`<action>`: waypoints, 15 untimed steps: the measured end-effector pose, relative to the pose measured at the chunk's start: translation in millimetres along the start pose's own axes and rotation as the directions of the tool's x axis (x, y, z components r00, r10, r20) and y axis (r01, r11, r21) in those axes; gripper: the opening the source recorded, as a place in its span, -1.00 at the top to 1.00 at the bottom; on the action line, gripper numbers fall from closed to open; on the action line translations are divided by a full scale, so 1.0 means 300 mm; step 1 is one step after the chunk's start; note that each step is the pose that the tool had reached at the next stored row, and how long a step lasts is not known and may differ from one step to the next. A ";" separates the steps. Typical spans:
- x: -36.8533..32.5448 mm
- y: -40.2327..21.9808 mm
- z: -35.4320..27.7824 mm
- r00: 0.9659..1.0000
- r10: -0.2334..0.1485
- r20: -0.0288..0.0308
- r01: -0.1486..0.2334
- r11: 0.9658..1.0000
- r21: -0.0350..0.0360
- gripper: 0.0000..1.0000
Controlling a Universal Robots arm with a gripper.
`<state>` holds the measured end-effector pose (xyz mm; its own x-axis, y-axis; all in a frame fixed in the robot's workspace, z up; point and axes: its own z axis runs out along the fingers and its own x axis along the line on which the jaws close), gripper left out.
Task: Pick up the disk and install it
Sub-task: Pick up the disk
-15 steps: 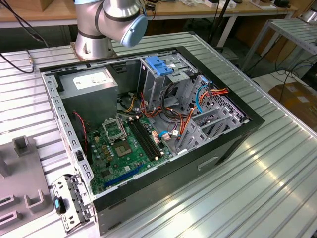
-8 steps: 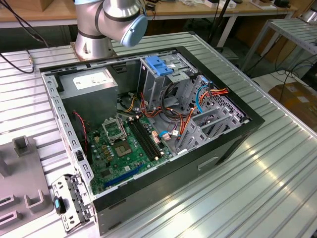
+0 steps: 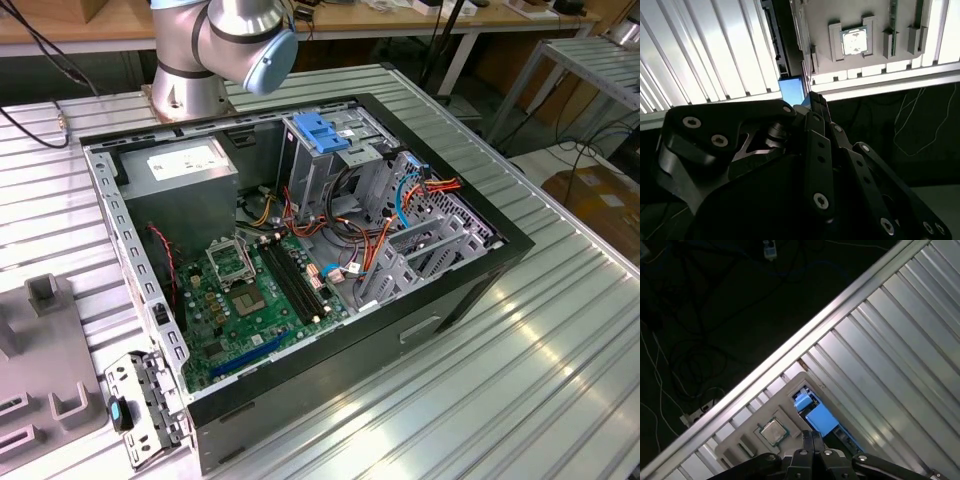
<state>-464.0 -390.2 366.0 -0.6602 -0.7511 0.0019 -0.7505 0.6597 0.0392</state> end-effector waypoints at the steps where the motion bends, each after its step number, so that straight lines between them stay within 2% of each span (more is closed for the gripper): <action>1: 0.000 0.000 0.000 1.000 -0.012 0.000 0.012 1.000 0.000 0.79; 7: 0.001 -0.001 0.001 0.997 -0.083 -0.004 0.083 0.997 0.002 0.79; 12: -0.002 -0.003 0.001 0.994 -0.112 -0.005 0.112 0.994 0.002 0.79; 15: -0.002 -0.004 0.001 0.988 -0.152 -0.007 0.152 0.988 0.002 0.79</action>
<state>-462.9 -390.4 365.7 -0.5386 -0.8426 0.0025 -0.8419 0.5383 0.0374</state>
